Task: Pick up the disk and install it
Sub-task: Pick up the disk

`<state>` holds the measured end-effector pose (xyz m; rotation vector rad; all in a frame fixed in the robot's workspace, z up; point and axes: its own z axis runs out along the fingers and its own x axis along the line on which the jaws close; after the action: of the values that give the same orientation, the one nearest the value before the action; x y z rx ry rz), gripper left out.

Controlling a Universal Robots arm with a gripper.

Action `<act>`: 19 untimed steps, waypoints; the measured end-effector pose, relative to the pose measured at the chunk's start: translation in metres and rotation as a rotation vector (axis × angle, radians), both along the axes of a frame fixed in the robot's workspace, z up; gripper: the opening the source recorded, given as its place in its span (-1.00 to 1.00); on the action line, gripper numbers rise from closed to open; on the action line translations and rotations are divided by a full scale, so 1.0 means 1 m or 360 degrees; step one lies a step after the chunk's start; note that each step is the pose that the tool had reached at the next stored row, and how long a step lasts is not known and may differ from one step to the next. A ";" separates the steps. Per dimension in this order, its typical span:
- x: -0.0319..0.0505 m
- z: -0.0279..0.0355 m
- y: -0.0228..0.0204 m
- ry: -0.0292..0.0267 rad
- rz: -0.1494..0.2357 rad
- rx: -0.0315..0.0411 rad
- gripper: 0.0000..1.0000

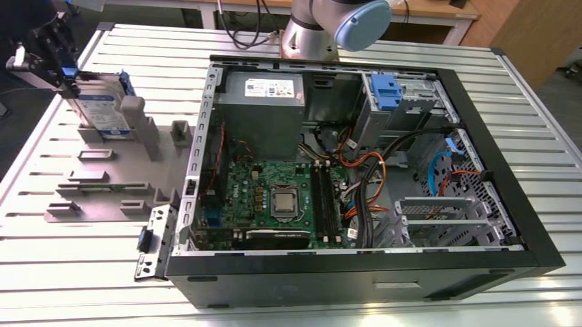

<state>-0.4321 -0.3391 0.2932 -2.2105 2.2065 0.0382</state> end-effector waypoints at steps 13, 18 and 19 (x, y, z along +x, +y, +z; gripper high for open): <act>0.0000 -0.0029 0.0000 0.00008 0.0000 -0.0002 -0.12; 0.0000 -0.0030 0.0000 0.00007 0.0000 -0.0002 -0.15; 0.0000 -0.0030 0.0000 0.00007 0.0000 -0.0002 -0.27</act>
<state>-0.4321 -0.3391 0.2902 -2.2113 2.2074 0.0372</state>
